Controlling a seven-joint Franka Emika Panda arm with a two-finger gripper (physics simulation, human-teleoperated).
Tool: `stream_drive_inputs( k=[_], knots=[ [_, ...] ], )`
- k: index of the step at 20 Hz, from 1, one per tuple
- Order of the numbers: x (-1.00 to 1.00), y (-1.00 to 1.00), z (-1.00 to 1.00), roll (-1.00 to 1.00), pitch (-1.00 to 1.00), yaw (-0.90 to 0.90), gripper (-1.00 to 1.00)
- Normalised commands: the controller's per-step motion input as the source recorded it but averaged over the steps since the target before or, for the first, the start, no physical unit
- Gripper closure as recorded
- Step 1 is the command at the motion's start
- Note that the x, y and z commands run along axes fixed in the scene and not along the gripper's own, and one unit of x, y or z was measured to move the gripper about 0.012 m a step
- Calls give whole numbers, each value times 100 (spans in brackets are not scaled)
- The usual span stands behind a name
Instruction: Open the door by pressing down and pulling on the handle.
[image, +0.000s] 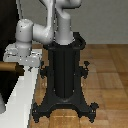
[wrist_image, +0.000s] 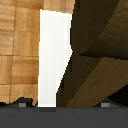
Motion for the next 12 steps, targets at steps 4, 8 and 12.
stream_drive_inputs(
  k=[4, 8, 12],
  knots=[
    [0, 0, 0, 0, 0, 0, -100],
    [50, 0, 0, 0, 0, 0, -100],
    [0, 0, -50, 0, 0, 0, -100]
  ],
)
